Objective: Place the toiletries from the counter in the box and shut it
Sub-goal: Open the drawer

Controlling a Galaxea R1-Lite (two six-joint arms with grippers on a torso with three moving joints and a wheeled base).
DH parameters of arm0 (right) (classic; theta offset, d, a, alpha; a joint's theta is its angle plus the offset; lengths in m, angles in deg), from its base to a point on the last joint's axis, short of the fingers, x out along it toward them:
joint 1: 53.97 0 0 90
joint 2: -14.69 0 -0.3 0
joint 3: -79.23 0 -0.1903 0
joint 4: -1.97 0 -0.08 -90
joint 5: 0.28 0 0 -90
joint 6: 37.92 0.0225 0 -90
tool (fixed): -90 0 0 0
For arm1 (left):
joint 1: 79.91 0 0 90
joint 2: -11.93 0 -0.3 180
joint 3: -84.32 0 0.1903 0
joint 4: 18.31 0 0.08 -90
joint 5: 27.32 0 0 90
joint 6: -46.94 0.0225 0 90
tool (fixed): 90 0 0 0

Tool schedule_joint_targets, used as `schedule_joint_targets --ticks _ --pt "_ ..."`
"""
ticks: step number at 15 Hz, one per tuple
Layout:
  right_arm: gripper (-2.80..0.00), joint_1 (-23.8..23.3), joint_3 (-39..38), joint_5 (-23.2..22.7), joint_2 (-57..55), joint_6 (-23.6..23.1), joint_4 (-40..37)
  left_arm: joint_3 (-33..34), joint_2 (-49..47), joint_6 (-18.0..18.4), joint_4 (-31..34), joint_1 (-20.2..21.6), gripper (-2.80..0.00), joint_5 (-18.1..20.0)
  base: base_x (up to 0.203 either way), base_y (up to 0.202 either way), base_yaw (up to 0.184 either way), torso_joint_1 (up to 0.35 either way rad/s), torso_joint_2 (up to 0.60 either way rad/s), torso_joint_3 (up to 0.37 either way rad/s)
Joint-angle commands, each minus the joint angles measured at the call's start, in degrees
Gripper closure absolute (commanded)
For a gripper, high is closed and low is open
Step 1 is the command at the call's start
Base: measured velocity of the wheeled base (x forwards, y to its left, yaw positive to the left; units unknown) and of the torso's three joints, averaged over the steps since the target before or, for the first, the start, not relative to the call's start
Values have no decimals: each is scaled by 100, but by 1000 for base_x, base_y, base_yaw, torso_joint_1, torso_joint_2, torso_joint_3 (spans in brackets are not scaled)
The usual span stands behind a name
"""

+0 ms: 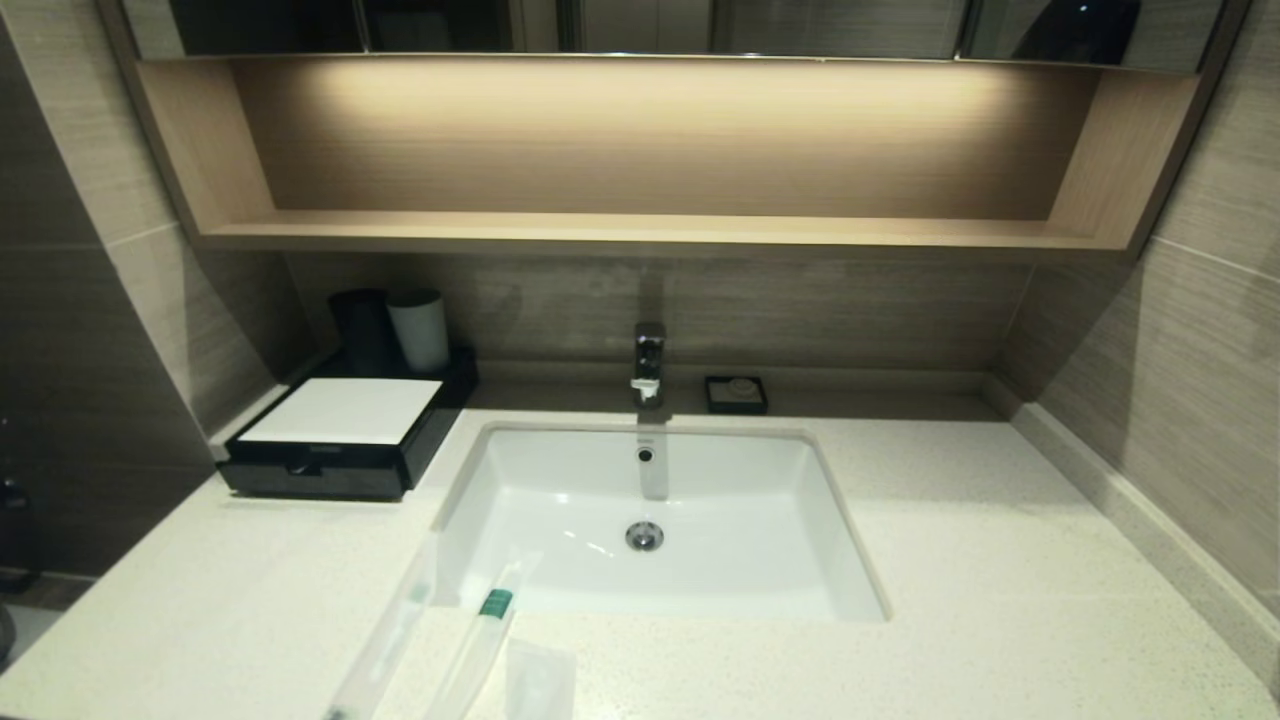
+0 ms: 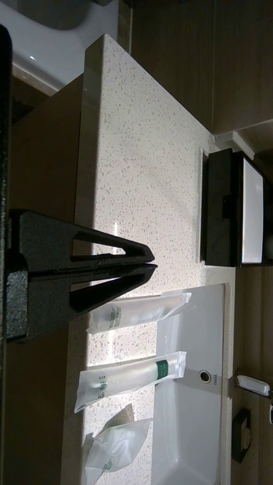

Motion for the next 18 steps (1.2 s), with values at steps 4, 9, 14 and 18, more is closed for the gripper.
schedule_joint_targets --ticks 4,9,14,18 --pt "0 0 4 -9 -9 1 2 -4 -7 27 3 3 0 0 0 0 0 0 0 0" --pt "0 0 -4 -9 -9 1 2 -8 -7 9 3 -1 0 0 0 0 0 0 0 0" --pt "0 0 -3 -9 -9 1 2 -6 -7 12 3 -1 0 -9 0 0 0 0 0 0" --pt "0 0 -5 -9 -9 1 2 -9 -7 18 3 -1 0 -10 0 0 0 0 0 0"
